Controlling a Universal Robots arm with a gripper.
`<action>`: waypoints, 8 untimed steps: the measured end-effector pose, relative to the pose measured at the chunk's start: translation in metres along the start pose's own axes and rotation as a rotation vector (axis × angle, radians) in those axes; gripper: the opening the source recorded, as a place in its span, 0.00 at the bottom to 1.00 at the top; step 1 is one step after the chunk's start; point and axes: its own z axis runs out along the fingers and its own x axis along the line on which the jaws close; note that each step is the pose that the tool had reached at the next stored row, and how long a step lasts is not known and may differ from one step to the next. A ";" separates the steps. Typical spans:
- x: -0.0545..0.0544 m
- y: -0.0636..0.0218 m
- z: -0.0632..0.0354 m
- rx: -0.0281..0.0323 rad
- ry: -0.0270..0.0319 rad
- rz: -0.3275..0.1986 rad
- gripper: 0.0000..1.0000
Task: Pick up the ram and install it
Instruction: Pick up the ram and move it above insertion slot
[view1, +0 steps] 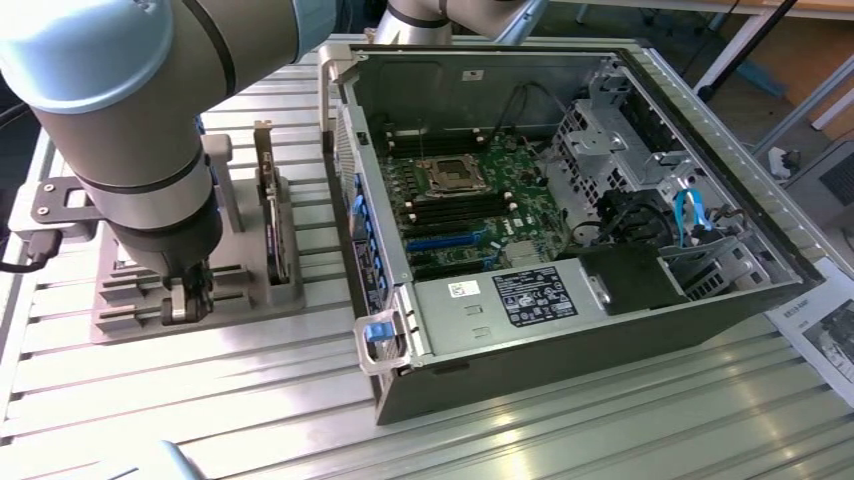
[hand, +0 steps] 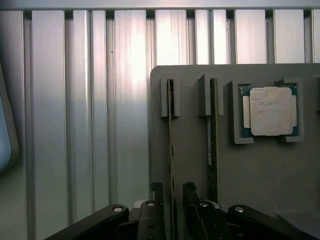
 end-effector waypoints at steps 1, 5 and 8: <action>0.000 0.0000 0.0009 0.0001 0.0000 0.000 0.30; 0.000 0.0000 0.0012 -0.0002 0.0003 0.000 0.30; 0.000 0.0000 0.0014 0.0000 0.0001 0.000 0.29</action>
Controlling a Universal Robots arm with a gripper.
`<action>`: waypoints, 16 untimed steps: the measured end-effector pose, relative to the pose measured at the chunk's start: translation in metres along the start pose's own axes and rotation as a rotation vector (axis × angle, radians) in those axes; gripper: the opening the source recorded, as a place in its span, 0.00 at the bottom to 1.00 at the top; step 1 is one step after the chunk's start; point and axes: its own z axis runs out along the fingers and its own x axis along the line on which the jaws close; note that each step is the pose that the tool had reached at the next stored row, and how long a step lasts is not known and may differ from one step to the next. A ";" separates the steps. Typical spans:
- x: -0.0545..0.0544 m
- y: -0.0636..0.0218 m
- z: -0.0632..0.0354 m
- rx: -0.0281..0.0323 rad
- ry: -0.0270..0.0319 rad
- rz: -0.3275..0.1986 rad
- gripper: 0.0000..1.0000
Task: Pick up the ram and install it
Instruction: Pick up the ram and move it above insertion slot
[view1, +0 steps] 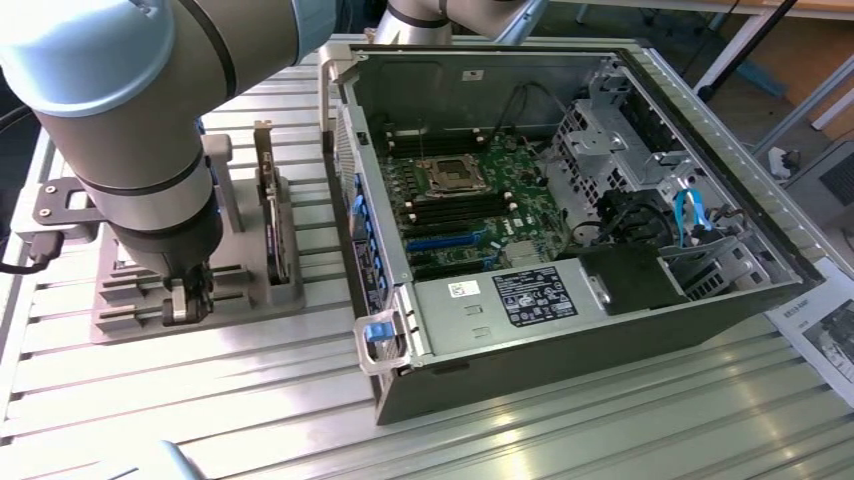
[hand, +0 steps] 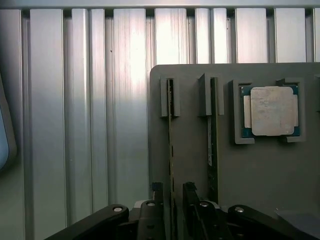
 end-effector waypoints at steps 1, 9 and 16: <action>0.000 0.0000 0.0000 -0.0001 0.0000 0.000 0.29; -0.002 0.0002 0.0000 -0.0002 0.0002 0.000 0.21; -0.002 0.0012 0.0001 -0.0002 0.0002 0.000 0.21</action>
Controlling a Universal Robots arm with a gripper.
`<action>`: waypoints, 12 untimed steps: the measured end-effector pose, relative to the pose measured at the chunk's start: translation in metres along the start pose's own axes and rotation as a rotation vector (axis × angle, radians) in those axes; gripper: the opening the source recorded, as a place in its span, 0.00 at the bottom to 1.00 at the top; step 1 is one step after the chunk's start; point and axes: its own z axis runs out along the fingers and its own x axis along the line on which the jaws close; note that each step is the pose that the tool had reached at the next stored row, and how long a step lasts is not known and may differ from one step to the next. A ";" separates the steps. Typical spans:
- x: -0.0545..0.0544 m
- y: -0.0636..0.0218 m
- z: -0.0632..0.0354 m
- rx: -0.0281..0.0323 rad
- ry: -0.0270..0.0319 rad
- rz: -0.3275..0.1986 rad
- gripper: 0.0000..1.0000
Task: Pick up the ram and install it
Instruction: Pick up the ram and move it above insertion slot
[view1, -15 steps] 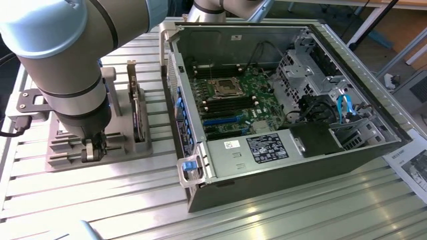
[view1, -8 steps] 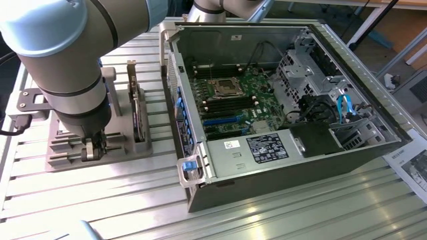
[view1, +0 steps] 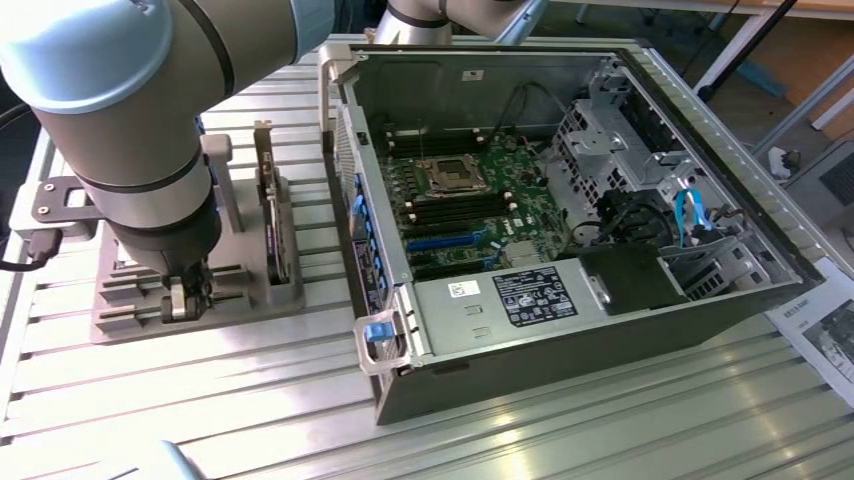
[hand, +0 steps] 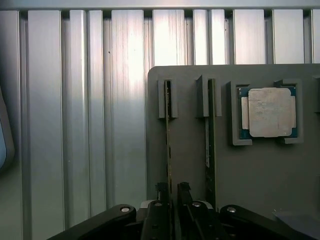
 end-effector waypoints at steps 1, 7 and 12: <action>0.000 0.0000 0.0000 0.0000 0.0000 0.000 0.21; 0.000 0.0000 0.0000 -0.0001 0.0000 0.000 0.12; 0.000 0.0000 0.0000 0.0000 0.0000 0.000 0.12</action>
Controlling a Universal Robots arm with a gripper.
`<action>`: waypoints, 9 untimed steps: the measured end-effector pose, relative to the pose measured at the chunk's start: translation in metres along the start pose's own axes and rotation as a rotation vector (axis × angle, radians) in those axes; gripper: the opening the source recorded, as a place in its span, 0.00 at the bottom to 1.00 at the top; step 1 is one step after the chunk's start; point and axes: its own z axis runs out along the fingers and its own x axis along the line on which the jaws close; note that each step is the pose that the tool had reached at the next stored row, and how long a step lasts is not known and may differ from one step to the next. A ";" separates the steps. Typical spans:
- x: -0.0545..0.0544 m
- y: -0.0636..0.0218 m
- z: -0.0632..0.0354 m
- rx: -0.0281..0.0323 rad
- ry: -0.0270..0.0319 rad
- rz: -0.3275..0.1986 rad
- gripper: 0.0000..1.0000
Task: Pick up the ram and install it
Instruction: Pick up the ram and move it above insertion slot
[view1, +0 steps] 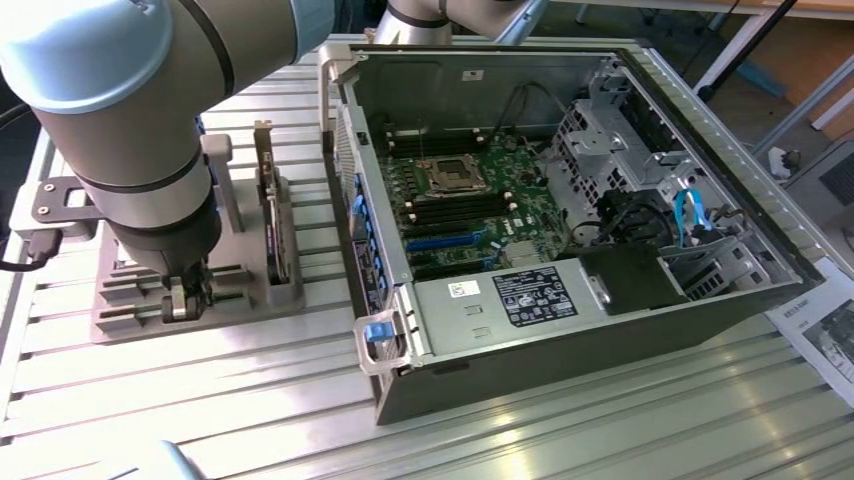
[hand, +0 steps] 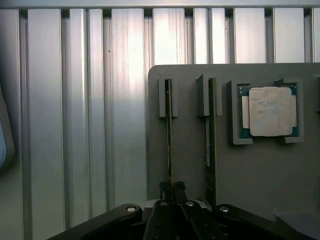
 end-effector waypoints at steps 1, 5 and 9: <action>0.000 0.0000 0.0000 0.0000 0.0000 0.000 0.12; 0.000 0.0002 -0.0043 0.0000 -0.0001 0.000 0.12; 0.000 0.0006 -0.0135 0.0000 -0.0003 0.000 0.12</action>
